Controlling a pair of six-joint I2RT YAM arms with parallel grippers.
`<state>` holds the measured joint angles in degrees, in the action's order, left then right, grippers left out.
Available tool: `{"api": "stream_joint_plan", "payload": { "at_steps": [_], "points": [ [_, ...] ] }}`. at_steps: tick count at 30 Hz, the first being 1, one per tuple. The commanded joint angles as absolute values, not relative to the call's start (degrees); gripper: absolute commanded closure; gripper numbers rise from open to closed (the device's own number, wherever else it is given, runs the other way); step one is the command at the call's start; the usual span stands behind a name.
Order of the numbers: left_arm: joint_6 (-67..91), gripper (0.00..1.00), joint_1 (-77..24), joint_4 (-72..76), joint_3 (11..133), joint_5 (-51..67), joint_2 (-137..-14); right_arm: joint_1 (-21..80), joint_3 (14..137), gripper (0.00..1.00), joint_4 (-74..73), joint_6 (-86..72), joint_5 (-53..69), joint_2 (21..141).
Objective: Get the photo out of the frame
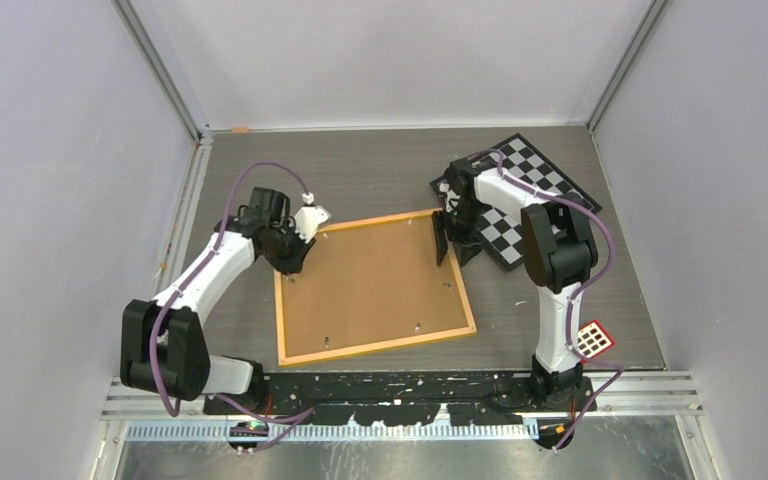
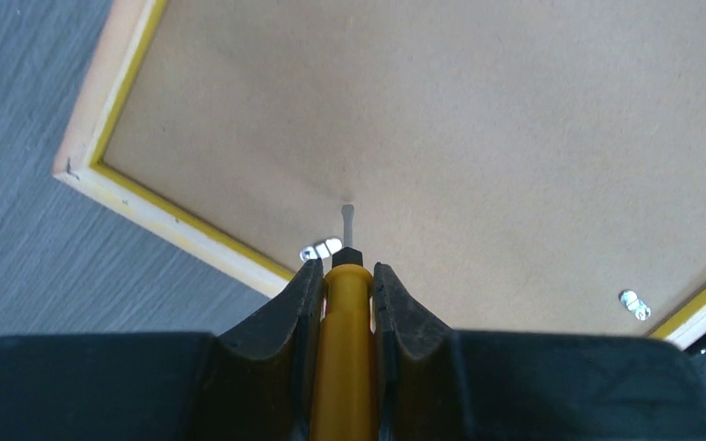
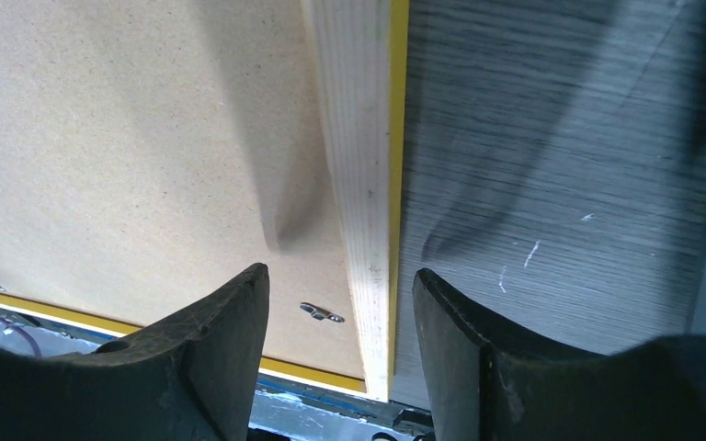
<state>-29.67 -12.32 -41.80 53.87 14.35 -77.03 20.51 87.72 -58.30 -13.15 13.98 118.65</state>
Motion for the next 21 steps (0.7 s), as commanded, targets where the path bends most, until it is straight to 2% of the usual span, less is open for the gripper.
{"api": "stream_joint_plan", "payload": {
  "at_steps": [1,9,14,21],
  "points": [
    [-28.17,1.0,-12.48,-35.84,54.27,16.85,-78.46,20.88,88.67,0.37,-58.62,-12.55,15.42,118.47],
    [-35.58,1.0,-11.51,-45.58,58.15,19.88,-74.73,20.91,88.92,0.37,-60.25,-10.48,15.82,118.44],
    [-39.97,1.0,-10.2,-54.41,60.73,21.3,-76.56,20.92,89.14,0.36,-60.87,-8.46,16.69,118.92],
    [-40.95,1.0,-10.2,-52.3,59.71,16.54,-79.87,21.6,89.39,0.35,-60.82,-8.03,16.35,119.64]
  ]
}}
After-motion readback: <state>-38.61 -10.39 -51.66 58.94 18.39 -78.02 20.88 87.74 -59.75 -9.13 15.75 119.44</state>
